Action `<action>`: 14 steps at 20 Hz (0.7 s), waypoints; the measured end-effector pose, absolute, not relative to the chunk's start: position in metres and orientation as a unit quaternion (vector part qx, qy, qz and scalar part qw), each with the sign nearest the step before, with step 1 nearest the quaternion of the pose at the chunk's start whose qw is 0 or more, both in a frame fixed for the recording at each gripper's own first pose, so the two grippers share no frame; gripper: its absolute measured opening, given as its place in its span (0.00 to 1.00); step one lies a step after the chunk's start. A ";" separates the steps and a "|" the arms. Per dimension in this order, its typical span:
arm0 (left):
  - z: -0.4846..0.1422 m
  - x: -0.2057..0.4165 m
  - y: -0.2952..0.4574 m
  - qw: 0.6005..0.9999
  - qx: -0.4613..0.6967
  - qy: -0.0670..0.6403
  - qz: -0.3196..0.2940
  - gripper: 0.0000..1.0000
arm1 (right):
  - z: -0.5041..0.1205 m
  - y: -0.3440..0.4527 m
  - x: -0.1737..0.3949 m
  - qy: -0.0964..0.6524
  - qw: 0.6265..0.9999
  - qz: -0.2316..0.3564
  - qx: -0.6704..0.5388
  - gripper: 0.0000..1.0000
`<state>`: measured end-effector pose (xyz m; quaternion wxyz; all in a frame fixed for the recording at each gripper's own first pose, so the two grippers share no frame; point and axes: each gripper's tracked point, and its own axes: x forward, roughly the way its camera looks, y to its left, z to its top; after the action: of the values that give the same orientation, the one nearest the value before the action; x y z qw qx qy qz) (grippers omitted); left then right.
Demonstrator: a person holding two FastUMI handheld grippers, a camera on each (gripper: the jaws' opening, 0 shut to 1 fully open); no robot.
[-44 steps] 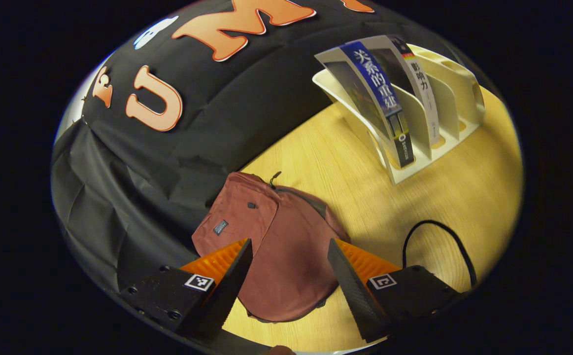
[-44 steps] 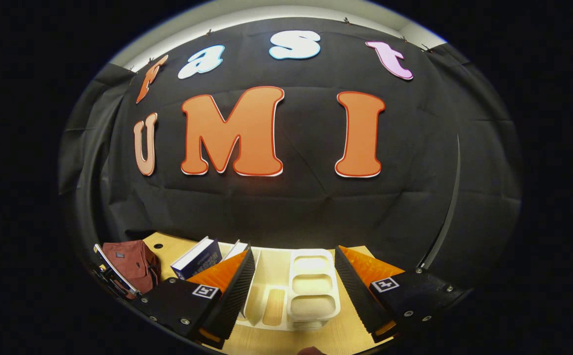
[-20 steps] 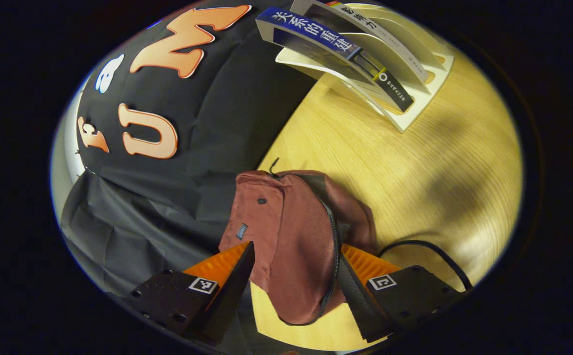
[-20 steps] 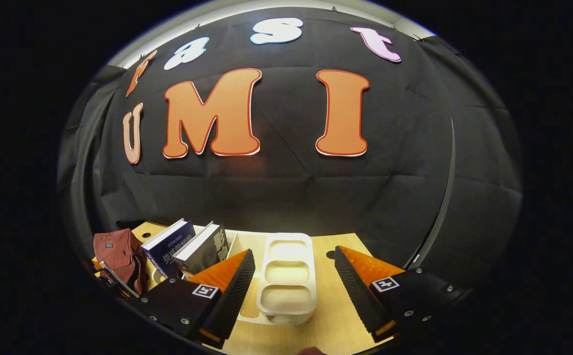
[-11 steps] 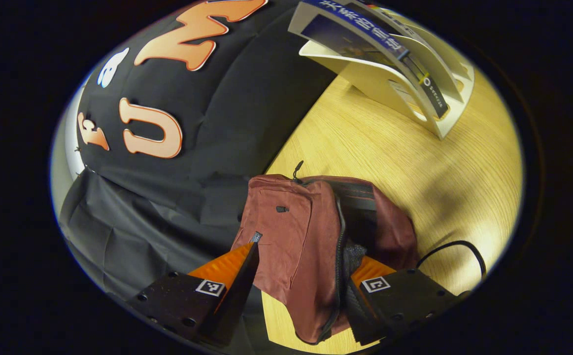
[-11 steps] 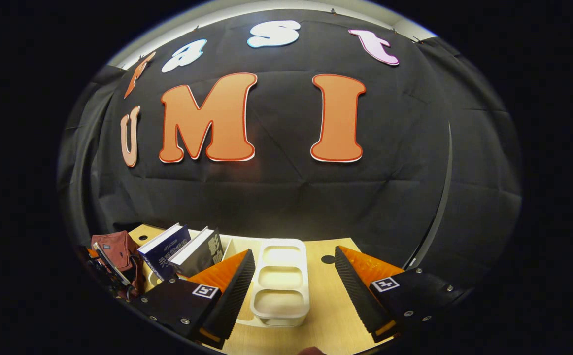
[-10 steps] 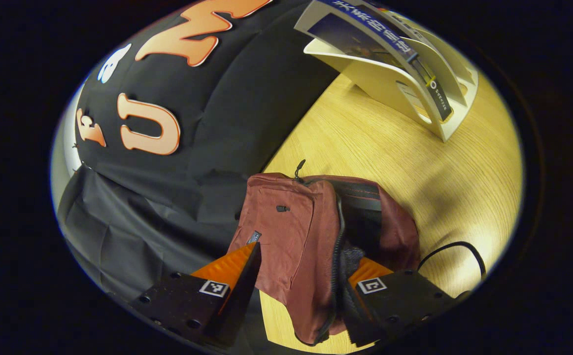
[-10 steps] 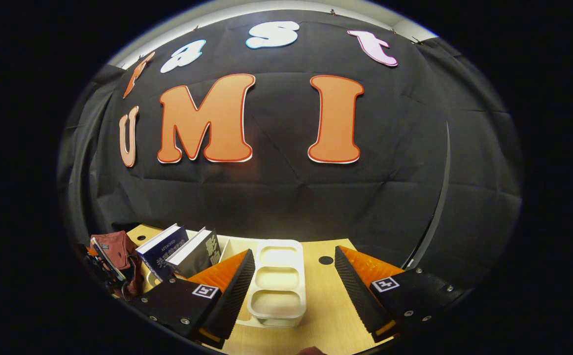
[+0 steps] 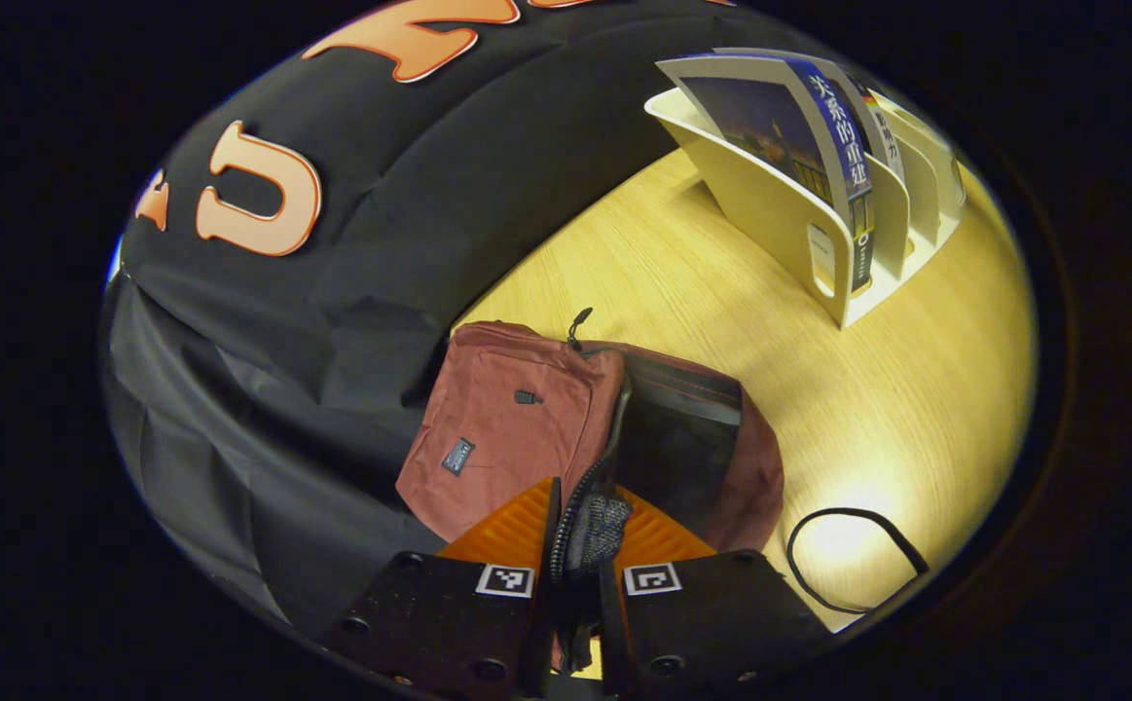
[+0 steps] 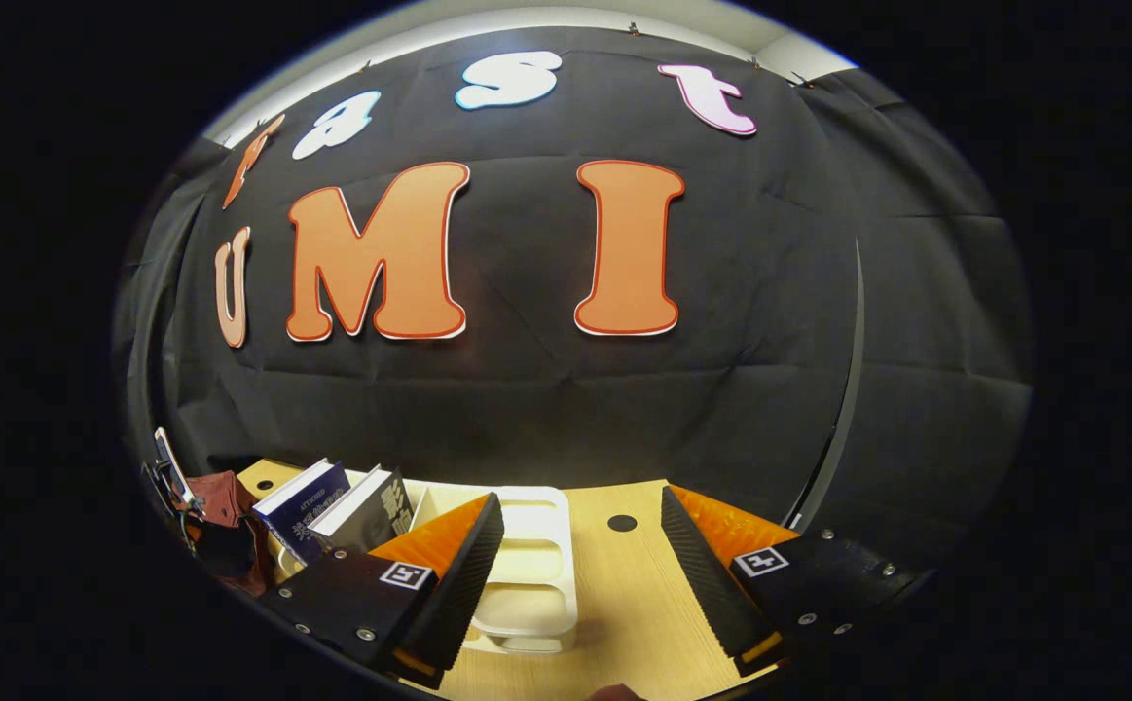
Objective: Open the schoolbag, grab two books from the bookshelf and put them into the schoolbag.
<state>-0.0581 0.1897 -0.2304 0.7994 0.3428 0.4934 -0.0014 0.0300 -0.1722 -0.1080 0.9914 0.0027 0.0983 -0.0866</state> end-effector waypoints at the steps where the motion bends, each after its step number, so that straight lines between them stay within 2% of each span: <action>1: -0.225 -0.059 0.191 0.799 0.331 0.501 -0.009 0.19 | -0.106 -0.171 0.030 0.099 0.991 -0.086 0.003 0.96; 8: -0.183 -0.043 0.201 0.815 0.222 0.529 -0.083 0.18 | -0.086 -0.146 0.017 0.100 0.990 -0.098 -0.023 0.96; 14: -0.172 -0.024 0.214 0.801 0.161 0.549 -0.176 0.18 | -0.079 -0.058 -0.001 0.142 0.983 -0.100 -0.053 0.97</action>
<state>-0.0245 0.2138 -0.1716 0.8010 0.1608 0.5492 -0.1757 -0.0006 -0.0577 -0.0790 0.9833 -0.0526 0.1423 -0.1001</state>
